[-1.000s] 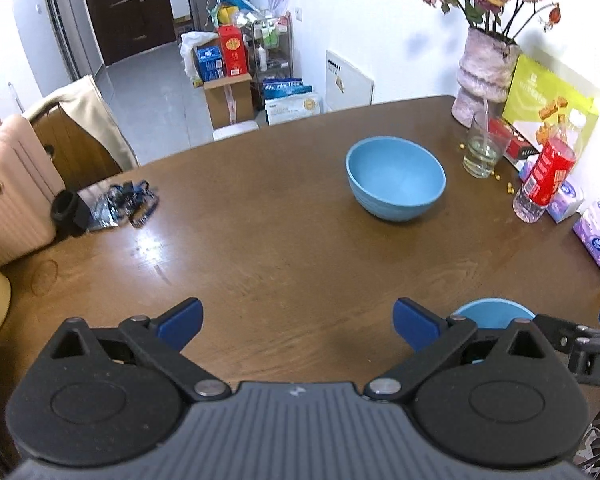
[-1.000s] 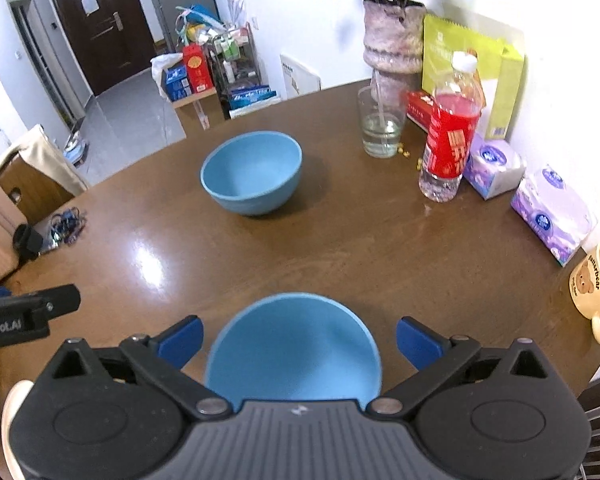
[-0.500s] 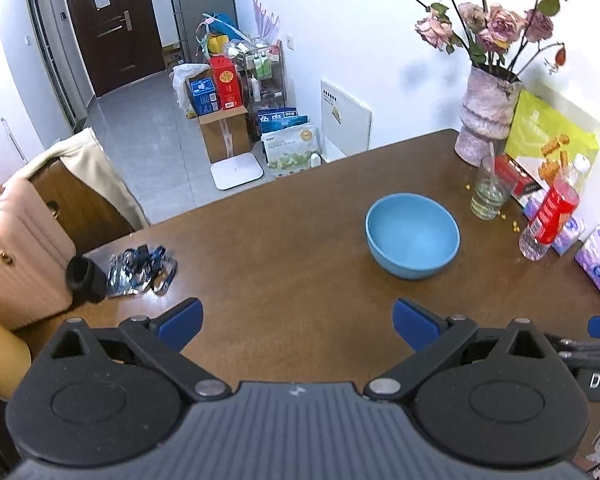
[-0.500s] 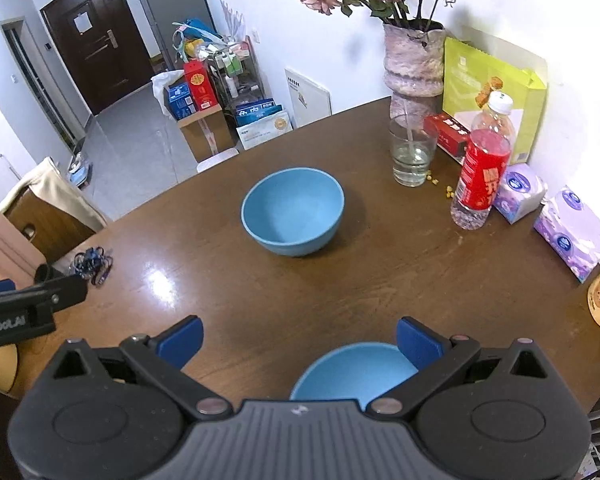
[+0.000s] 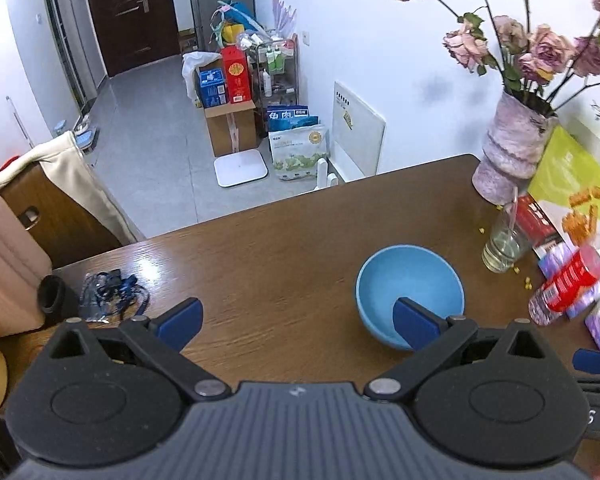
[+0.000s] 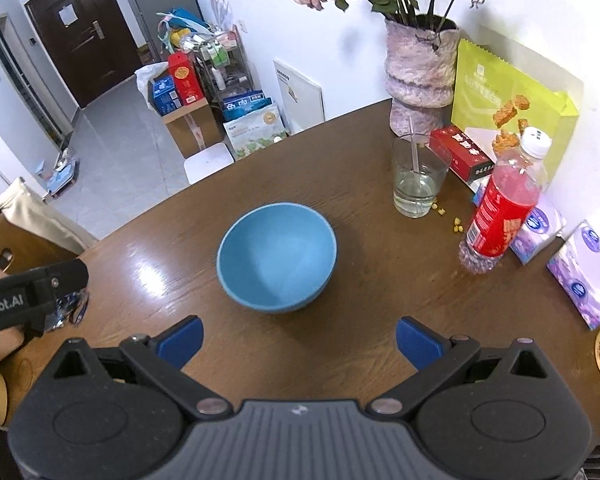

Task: Organize plates and bowls
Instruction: 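Withdraw both grippers and move toward the remaining light-blue bowl, then close both grippers on the rim of the remaining bowl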

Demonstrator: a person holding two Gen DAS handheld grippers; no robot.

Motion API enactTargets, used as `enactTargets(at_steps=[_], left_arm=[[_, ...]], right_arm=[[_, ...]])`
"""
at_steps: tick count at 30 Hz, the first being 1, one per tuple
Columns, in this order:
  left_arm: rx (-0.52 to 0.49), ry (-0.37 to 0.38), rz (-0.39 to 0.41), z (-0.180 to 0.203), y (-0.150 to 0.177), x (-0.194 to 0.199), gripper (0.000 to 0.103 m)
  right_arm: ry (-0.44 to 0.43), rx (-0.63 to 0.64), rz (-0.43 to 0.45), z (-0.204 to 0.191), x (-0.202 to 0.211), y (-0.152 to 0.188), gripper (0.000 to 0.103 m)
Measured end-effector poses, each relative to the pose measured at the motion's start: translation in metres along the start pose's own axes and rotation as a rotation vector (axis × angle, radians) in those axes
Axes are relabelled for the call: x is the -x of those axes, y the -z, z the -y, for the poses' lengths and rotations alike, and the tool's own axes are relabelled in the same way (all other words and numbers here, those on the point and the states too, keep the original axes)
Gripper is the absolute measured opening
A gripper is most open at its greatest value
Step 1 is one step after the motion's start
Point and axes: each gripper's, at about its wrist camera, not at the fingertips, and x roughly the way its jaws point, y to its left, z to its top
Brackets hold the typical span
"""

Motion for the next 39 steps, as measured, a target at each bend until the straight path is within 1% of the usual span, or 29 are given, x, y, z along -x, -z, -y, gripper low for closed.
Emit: enactTargets(at_steps=[5, 13, 16, 17, 20, 23, 26, 28, 29, 31, 32, 33, 34, 35, 36, 37, 39], left_arm=[[0.031, -0.017, -0.035, 0.011, -0.014, -0.035, 0.103], [0.067, -0.043, -0.108, 0.023, -0.017, -0.096, 0.103], [0.072, -0.048, -0.127, 0.027, -0.017, -0.118, 0.103], [0.073, -0.052, -0.132, 0.029, -0.016, -0.124, 0.103], [0.075, -0.059, -0.147, 0.032, -0.015, -0.144, 0.103], [0.076, -0.06, -0.16, 0.037, -0.013, -0.164, 0.103], [0.074, -0.063, -0.17, 0.04, -0.012, -0.178, 0.102], [0.07, -0.061, -0.175, 0.042, -0.01, -0.187, 0.098], [0.068, -0.06, -0.18, 0.044, -0.01, -0.192, 0.097], [0.067, -0.055, -0.188, 0.046, -0.008, -0.2, 0.088], [0.067, -0.05, -0.192, 0.047, -0.007, -0.204, 0.085], [0.068, -0.044, -0.197, 0.048, -0.007, -0.208, 0.08], [0.069, -0.038, -0.201, 0.049, -0.006, -0.212, 0.077], [0.07, -0.031, -0.206, 0.049, -0.005, -0.216, 0.076], [0.068, -0.027, -0.21, 0.051, -0.004, -0.22, 0.073], [0.066, -0.023, -0.214, 0.052, -0.003, -0.223, 0.069], [0.068, -0.011, -0.223, 0.053, -0.002, -0.23, 0.064]], right_arm=[[0.001, -0.014, -0.038, 0.01, -0.034, -0.022, 0.103], [-0.002, -0.051, -0.098, 0.023, -0.091, -0.043, 0.102], [0.005, -0.062, -0.114, 0.025, -0.111, -0.047, 0.098], [0.009, -0.064, -0.12, 0.026, -0.117, -0.048, 0.095], [0.017, -0.077, -0.134, 0.029, -0.137, -0.05, 0.093], [0.021, -0.086, -0.143, 0.032, -0.152, -0.053, 0.086], [0.026, -0.089, -0.146, 0.033, -0.166, -0.054, 0.084], [0.024, -0.091, -0.147, 0.034, -0.173, -0.054, 0.081], [0.023, -0.092, -0.149, 0.034, -0.178, -0.055, 0.078], [0.028, -0.096, -0.154, 0.036, -0.184, -0.056, 0.074], [0.03, -0.1, -0.156, 0.037, -0.188, -0.056, 0.071], [0.032, -0.103, -0.159, 0.038, -0.191, -0.057, 0.068], [0.032, -0.108, -0.162, 0.04, -0.195, -0.057, 0.066], [0.033, -0.11, -0.165, 0.041, -0.199, -0.056, 0.06], [0.032, -0.112, -0.169, 0.041, -0.202, -0.057, 0.055], [0.03, -0.115, -0.173, 0.042, -0.205, -0.056, 0.053], [0.029, -0.116, -0.178, 0.043, -0.211, -0.056, 0.043]])
